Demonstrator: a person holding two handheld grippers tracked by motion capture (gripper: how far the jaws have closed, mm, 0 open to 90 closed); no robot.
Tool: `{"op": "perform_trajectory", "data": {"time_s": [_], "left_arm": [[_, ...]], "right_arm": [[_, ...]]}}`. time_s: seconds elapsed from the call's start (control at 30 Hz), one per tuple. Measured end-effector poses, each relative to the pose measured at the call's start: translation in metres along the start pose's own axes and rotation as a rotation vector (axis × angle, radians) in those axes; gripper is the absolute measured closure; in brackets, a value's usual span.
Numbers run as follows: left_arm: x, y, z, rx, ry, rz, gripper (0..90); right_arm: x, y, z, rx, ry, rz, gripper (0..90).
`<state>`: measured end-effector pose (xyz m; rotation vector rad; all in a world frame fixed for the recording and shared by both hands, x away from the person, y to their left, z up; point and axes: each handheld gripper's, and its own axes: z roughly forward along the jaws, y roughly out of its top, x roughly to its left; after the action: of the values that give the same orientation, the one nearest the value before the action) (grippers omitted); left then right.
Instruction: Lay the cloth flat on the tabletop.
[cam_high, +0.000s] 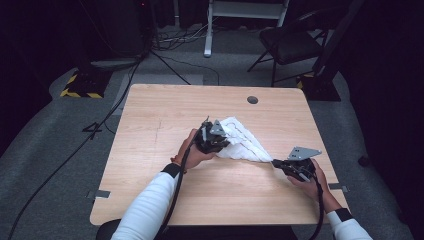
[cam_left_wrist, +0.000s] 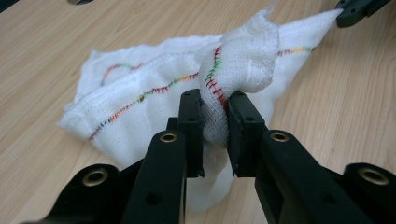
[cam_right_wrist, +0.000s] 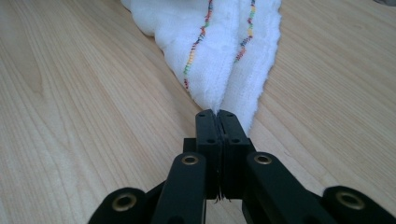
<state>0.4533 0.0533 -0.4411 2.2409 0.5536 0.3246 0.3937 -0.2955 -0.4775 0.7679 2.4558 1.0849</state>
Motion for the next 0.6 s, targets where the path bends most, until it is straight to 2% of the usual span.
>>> {"op": "perform_trajectory", "data": {"time_s": [0.03, 0.17, 0.33, 0.37, 0.4, 0.53, 0.57, 0.6], "left_arm": [[0.0, 0.0, 0.0, 0.0, 0.0, 0.0, 78.3], [0.007, -0.015, -0.024, -0.019, 0.012, -0.04, 78.5], [0.009, -0.041, -0.044, -0.011, 0.013, -0.045, 79.5], [0.008, -0.048, -0.049, -0.003, 0.012, -0.053, 79.6], [0.008, -0.048, -0.049, -0.003, 0.012, -0.053, 79.7], [0.004, -0.065, -0.061, 0.011, 0.012, -0.064, 79.7], [0.0, -0.074, -0.065, 0.022, 0.007, -0.073, 79.7], [0.0, -0.074, -0.065, 0.022, 0.007, -0.073, 79.6]], "right_arm": [[0.0, 0.0, 0.0, 0.0, 0.0, 0.0, 89.0], [0.0, 0.001, -0.007, -0.017, 0.001, 0.006, 89.0], [-0.003, 0.0, -0.012, -0.022, -0.009, 0.016, 89.1], [-0.005, -0.002, -0.015, -0.026, -0.015, 0.027, 89.1], [-0.005, -0.002, -0.015, -0.026, -0.015, 0.027, 89.1], [-0.007, -0.005, -0.019, -0.028, -0.022, 0.046, 89.1], [-0.006, -0.006, -0.02, -0.022, -0.021, 0.051, 89.1], [-0.006, -0.007, -0.02, -0.02, -0.019, 0.053, 89.1]]}}
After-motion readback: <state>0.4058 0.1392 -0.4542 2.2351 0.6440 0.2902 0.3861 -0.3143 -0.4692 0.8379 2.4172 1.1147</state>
